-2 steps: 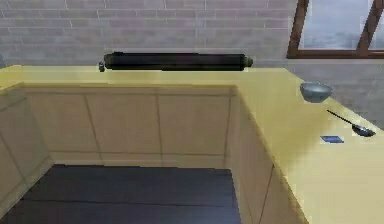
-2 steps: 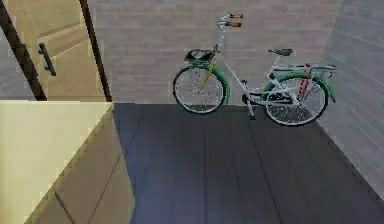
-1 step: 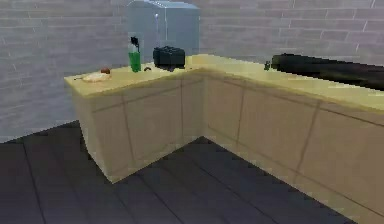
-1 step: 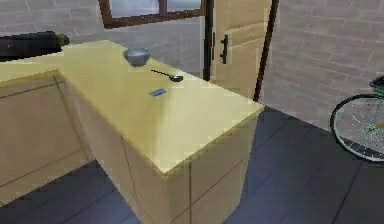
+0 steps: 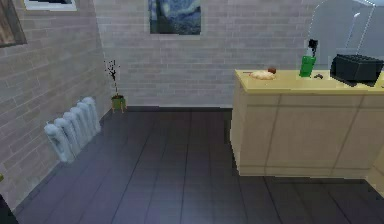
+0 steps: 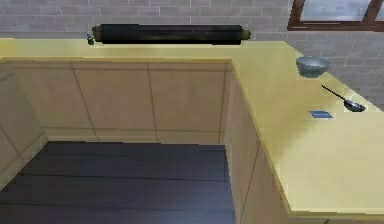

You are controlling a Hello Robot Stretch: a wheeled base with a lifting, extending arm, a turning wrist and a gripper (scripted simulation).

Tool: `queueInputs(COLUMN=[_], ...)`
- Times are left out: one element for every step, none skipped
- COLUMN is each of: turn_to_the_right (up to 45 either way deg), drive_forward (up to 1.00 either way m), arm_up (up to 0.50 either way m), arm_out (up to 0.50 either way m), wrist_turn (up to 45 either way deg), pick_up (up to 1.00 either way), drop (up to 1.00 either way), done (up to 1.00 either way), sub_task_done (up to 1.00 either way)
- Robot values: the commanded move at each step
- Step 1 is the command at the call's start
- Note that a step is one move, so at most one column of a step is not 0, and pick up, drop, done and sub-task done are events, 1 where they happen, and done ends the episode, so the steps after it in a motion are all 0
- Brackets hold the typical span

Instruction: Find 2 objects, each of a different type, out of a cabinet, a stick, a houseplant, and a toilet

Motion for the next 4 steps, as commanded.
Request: queueInputs(turn_to_the_right=[-6.0,0.0,-3.0,0.0], drive_forward=[0.0,0.65,0.0,1.0], arm_up=[0.0,0.0,0.0,0.0], arm_out=[0.0,0.0,0.0,0.0], wrist_turn=[0.0,0.0,0.0,0.0], pick_up=[0.0,0.0,0.0,0.0], drop=[0.0,0.0,0.0,0.0], done=[0.0,0.0,0.0,0.0], sub_task_done=[0.0,0.0,0.0,0.0])
